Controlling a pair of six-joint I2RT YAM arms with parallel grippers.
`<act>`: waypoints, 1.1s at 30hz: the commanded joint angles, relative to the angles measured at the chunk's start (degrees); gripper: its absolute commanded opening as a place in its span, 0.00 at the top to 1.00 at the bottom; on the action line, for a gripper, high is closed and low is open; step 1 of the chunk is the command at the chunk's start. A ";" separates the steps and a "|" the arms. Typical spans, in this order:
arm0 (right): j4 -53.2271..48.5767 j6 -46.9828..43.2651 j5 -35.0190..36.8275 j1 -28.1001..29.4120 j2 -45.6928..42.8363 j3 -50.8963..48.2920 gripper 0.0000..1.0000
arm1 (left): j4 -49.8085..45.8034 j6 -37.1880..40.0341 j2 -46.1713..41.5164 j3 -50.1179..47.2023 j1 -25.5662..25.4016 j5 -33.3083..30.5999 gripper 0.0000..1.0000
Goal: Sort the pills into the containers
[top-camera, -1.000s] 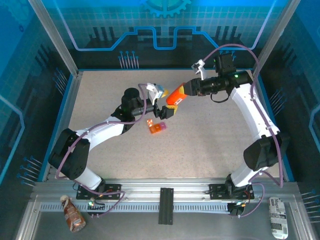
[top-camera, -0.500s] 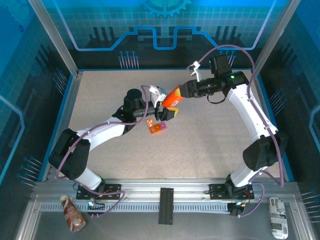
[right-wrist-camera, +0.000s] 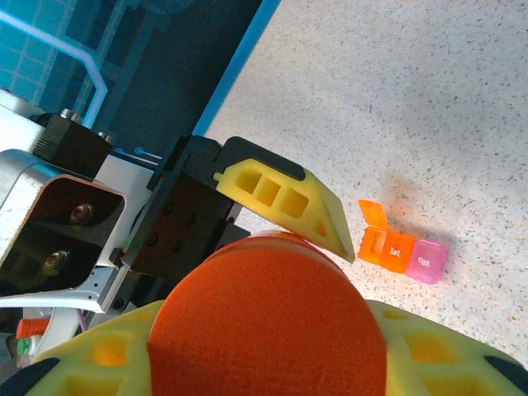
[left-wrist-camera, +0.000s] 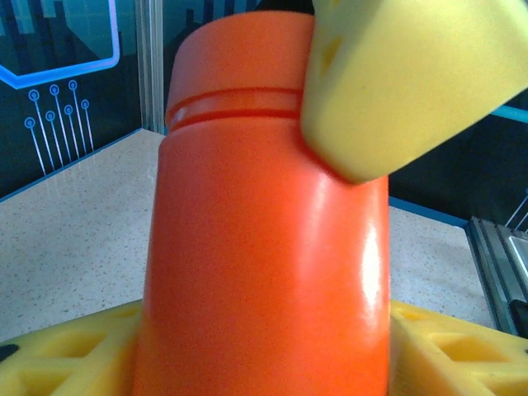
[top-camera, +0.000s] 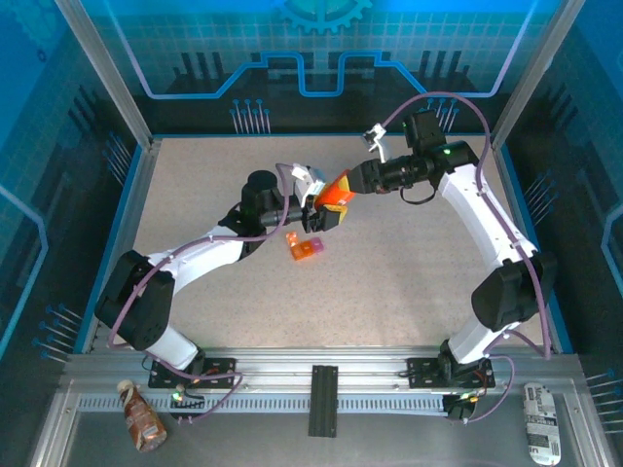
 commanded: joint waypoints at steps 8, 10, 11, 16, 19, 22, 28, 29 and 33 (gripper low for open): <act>1.28 0.92 -1.88 1.15 0.49 -0.60 0.80 | -3.56 0.86 -0.13 2.56 -0.32 2.23 0.49; 1.39 1.04 -1.87 1.25 0.40 -0.69 0.80 | -4.40 0.77 0.04 2.98 -0.39 2.65 0.54; 1.49 1.10 -1.86 1.35 0.31 -0.73 0.80 | -4.72 0.77 0.18 3.17 -0.32 2.90 0.57; 1.59 1.23 -1.65 1.61 0.13 -0.92 0.78 | -6.20 0.76 0.18 3.96 -0.32 3.41 0.82; 1.77 1.40 -1.61 1.61 -0.11 -1.05 0.74 | -6.76 0.68 -0.16 4.13 -0.39 3.11 1.00; 1.86 1.41 -1.41 1.61 -0.45 -1.24 0.68 | -6.83 0.59 -0.44 4.06 -0.36 2.71 1.00; 1.94 1.41 -0.92 1.57 -0.90 -1.24 0.50 | -7.64 0.00 -1.18 4.14 -0.36 1.83 1.00; 1.94 1.51 -0.71 1.48 -1.00 -1.16 0.46 | -7.94 -0.19 -1.25 4.23 -0.37 1.51 1.00; 2.40 2.07 -0.34 0.57 -1.78 -1.06 0.37 | -10.09 0.24 -1.77 5.03 -0.35 0.36 1.00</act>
